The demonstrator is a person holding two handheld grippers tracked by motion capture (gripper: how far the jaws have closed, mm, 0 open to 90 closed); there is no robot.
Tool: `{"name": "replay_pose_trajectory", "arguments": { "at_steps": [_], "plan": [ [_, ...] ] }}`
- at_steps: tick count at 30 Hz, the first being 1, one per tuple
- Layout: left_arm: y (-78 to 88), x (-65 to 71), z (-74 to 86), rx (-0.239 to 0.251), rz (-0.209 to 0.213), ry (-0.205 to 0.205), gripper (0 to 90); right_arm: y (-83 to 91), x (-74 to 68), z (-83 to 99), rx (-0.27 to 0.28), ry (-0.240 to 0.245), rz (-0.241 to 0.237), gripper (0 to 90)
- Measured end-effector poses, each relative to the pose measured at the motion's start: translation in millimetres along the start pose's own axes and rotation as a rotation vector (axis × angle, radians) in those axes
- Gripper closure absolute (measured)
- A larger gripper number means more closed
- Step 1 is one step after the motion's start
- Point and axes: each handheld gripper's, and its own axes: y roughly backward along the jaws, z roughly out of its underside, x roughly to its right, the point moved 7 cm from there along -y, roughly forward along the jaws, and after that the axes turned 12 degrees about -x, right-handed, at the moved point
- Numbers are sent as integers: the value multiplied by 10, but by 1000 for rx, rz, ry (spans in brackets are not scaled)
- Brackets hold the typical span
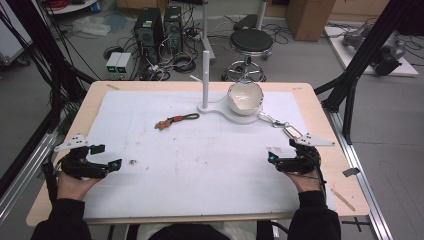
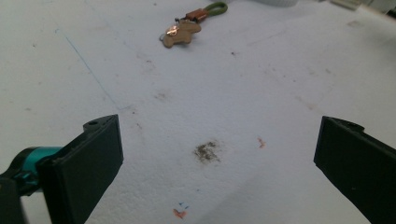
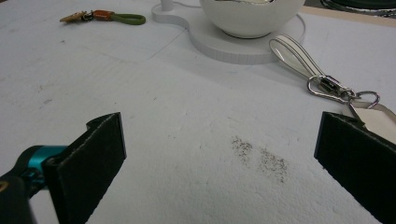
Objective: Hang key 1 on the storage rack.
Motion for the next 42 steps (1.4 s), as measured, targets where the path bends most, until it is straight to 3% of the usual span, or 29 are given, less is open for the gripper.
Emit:
{"name": "replay_pose_trajectory", "arguments": {
  "at_steps": [3, 7, 12, 20, 22, 29, 32, 37, 42],
  "plan": [
    [-115, -23, -66, -73, -13, -33, 18, -10, -3, 2, -6, 1, 5, 12],
    [-175, -55, -169, -108, -14, -48, 18, -20, 2, 4, -11, 3, 11, 12],
    [-192, -63, -304, -109, -11, -63, 18, -25, 10, 9, -19, -1, 18, 12],
    [-277, -49, -528, -105, 35, -76, 18, -30, 9, 5, -17, 0, 17, 12],
    [-314, -35, -575, -125, 28, -101, 18, -32, 8, 6, -19, 0, 16, 12],
    [-463, 8, -773, -156, 49, -132, 18, -47, -3, 9, -25, 8, 16, 12],
    [-543, -4, -854, -166, 59, -130, 18, -42, -3, 9, -24, 5, 16, 12],
    [-741, -72, -925, -227, 64, -120, 18, -41, 18, 11, -23, 2, 18, 12],
    [-824, -99, -984, -230, 76, -128, 18, -38, 7, 14, -25, -3, 14, 12]
  ]
}}
